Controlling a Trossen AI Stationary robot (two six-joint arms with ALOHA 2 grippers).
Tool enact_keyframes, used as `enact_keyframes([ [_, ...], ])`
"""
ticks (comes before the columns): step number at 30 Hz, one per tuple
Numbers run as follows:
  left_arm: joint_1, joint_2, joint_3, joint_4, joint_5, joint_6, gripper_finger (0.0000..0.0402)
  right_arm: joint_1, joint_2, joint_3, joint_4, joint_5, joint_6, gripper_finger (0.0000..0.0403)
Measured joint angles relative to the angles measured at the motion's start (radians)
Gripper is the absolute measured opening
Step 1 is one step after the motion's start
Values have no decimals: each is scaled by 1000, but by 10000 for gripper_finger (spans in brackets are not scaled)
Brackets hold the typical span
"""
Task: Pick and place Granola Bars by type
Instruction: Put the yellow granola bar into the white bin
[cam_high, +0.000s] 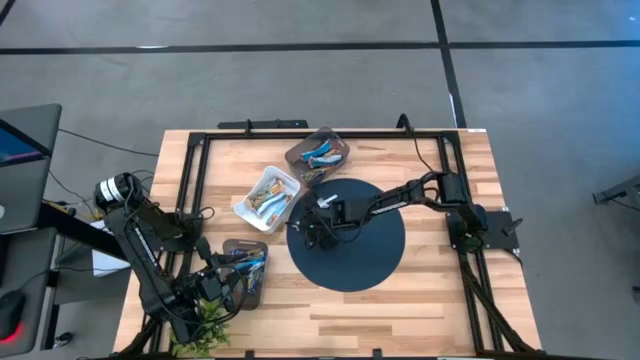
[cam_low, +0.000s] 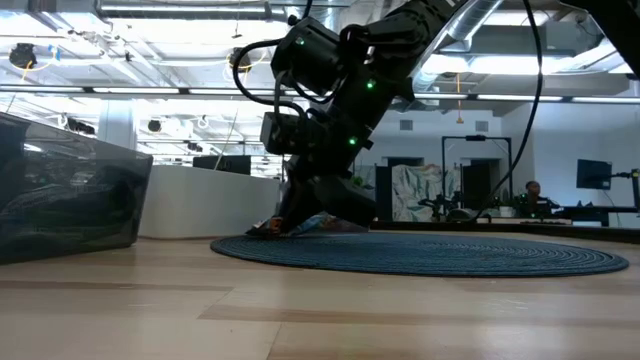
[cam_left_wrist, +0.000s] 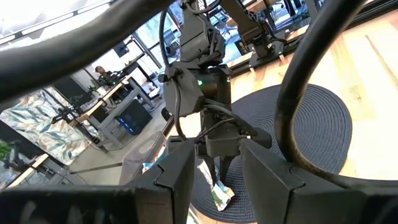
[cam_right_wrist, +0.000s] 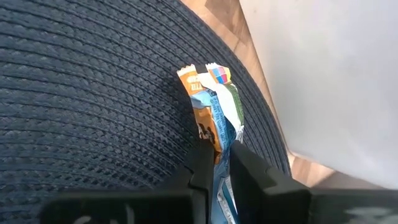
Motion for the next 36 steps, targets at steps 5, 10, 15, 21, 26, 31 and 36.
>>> enact_keyframes([
  [5,0,0,0,0,0,0,125,13,-8,0,-9,31,-16,26],
  [10,0,0,0,0,0,0,125,29,-49,3,-12,29,-19,23],
  [15,0,1,0,0,0,0,126,37,-91,-1,-7,28,-47,24],
  [21,0,1,0,0,0,0,126,23,-113,1,100,-5,-100,21],
  [26,0,1,0,-1,-2,2,125,14,-115,1,206,-29,-176,23],
  [31,1,1,0,0,-8,4,126,-9,-115,2,320,-163,-227,21],
  [36,2,1,0,-1,-9,9,125,-30,-115,2,409,-262,-229,19],
])
